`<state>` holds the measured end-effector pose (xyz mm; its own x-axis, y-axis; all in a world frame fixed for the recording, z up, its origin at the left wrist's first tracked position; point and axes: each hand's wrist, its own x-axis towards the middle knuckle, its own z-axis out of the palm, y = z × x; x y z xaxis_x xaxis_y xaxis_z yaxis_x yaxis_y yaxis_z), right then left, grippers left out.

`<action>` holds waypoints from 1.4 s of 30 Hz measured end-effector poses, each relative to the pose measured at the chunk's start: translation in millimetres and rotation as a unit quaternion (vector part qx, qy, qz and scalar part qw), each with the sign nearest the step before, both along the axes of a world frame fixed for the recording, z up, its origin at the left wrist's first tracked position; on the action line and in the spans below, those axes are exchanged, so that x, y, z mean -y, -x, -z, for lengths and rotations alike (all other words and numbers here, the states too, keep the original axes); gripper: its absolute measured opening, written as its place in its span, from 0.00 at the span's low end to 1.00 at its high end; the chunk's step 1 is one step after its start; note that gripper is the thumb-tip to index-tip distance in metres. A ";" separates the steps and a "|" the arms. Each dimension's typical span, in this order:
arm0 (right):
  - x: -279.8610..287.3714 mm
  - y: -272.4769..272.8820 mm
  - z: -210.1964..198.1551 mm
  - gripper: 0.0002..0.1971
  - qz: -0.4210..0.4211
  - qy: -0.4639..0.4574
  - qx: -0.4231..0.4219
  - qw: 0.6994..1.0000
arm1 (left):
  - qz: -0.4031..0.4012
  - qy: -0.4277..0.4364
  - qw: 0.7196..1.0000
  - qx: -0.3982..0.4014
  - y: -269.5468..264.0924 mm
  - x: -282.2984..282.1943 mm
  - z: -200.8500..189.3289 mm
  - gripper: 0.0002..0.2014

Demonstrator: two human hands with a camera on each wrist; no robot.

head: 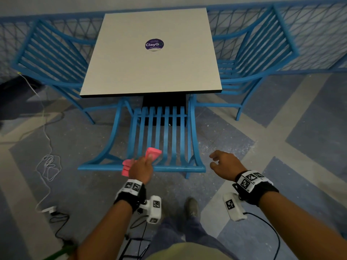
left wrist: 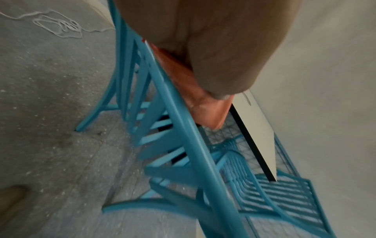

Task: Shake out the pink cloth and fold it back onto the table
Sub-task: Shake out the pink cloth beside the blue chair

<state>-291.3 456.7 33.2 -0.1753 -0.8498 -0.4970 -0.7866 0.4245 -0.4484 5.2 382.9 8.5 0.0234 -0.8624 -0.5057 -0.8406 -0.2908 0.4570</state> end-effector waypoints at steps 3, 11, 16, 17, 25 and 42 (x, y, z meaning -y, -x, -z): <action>-3.3 8.5 -0.1 0.19 0.001 0.002 -0.002 1.000 | 0.019 0.017 1.000 -0.007 48.0 -20.5 5.2 0.30; -12.9 32.9 3.1 0.19 0.021 0.033 -0.010 0.999 | 0.187 0.006 0.982 -0.019 147.7 -61.4 -16.1 0.21; -12.5 42.7 5.1 0.16 0.050 0.105 -0.004 0.993 | 0.179 -0.054 0.980 -0.067 182.3 -73.9 -23.7 0.23; -11.4 43.0 4.1 0.16 0.055 0.114 -0.002 0.992 | 0.161 -0.062 0.981 -0.087 184.9 -73.8 -26.0 0.24; 9.6 29.7 -15.7 0.22 0.034 0.164 0.004 0.986 | -0.056 -0.151 0.950 -0.266 149.5 -37.6 -31.9 0.32; 84.1 -106.3 -19.7 0.30 -0.133 0.110 0.021 0.985 | -0.435 0.123 0.861 -0.235 -232.4 -4.2 -27.3 0.22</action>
